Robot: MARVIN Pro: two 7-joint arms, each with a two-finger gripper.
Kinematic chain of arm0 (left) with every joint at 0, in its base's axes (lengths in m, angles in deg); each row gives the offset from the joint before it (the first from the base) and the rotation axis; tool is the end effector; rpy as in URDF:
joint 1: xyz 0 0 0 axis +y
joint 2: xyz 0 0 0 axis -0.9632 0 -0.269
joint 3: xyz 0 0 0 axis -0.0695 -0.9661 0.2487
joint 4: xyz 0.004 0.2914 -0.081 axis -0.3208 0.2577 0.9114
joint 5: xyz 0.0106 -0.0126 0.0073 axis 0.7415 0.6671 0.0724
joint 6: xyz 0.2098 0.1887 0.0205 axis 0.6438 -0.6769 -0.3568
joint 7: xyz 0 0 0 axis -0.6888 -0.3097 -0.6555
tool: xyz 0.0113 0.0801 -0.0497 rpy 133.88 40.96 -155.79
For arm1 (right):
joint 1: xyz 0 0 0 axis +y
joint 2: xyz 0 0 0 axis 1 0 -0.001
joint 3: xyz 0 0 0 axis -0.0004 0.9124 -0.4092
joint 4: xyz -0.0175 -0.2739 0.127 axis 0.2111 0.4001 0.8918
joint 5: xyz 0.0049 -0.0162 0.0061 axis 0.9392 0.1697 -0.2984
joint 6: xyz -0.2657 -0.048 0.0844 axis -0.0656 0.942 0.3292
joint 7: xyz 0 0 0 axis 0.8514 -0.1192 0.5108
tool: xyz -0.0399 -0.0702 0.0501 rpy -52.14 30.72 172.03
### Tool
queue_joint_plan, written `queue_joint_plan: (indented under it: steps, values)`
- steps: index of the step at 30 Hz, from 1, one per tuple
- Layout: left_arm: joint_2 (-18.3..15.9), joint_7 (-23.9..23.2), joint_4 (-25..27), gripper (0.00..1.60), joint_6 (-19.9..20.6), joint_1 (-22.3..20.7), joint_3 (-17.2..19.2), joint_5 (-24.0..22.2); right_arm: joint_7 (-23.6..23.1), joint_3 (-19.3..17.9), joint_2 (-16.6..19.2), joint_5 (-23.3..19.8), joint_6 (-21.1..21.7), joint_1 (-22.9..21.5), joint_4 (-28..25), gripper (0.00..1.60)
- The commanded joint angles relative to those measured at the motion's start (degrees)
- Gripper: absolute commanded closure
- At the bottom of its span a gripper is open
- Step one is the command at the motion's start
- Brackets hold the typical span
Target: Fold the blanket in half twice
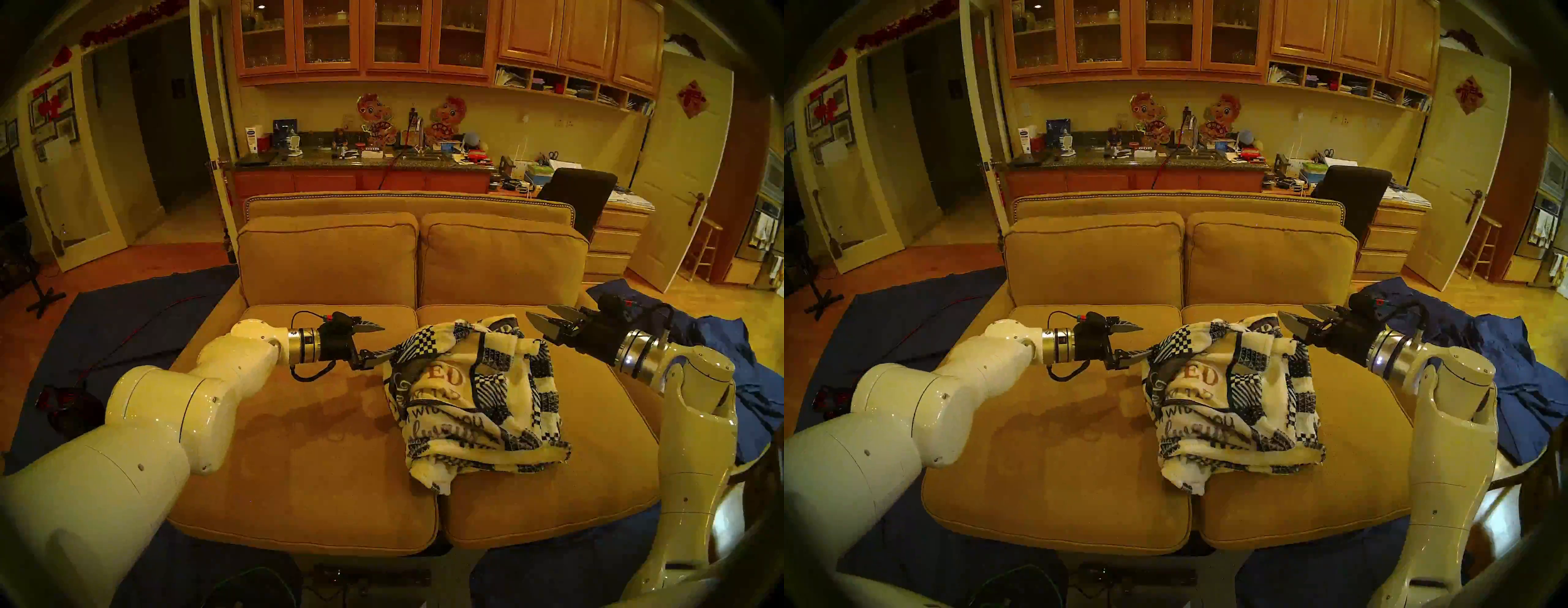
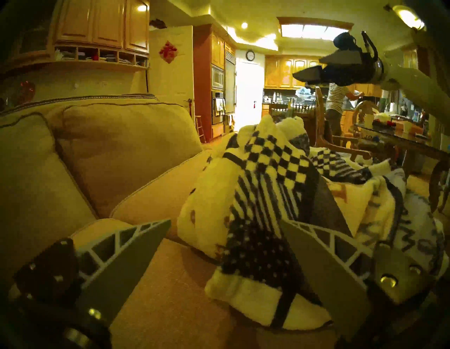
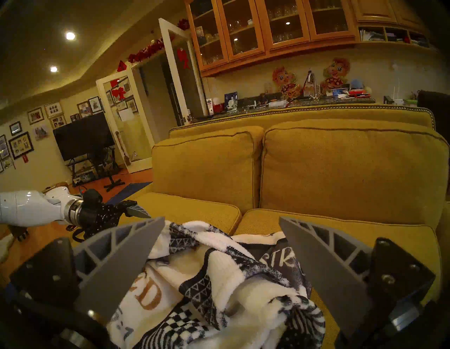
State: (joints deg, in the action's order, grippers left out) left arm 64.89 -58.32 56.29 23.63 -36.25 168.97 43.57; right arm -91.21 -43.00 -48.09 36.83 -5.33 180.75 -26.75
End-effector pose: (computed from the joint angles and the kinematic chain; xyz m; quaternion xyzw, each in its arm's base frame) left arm 0.5092 0.0088 -0.3396 0.6271 -0.4510 0.5130 0.3743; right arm 0.3312 -0.1753 -0.2287 -0.7544 -0.1532 -0.5889 0.2462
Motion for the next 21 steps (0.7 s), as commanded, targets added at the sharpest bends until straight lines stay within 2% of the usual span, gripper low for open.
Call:
queue_joint_plan:
  steps: [1,11,21]
  values:
    - [-0.3,-1.7,-0.1,0.0,-0.6,-1.6,0.1,-0.2,-0.3,0.1,0.1,-0.1,-0.1,-0.2,-0.4,0.0]
    - [0.5,0.2,0.2,0.0,-2.1,-1.7,-1.2,1.4,-0.2,-0.1,-0.1,-0.1,-0.2,0.0,-0.5,0.0]
    - [1.4,5.0,0.3,0.0,-3.8,-1.8,-3.3,4.1,-0.3,-0.4,-0.3,-0.2,-0.3,0.3,-0.7,0.0]
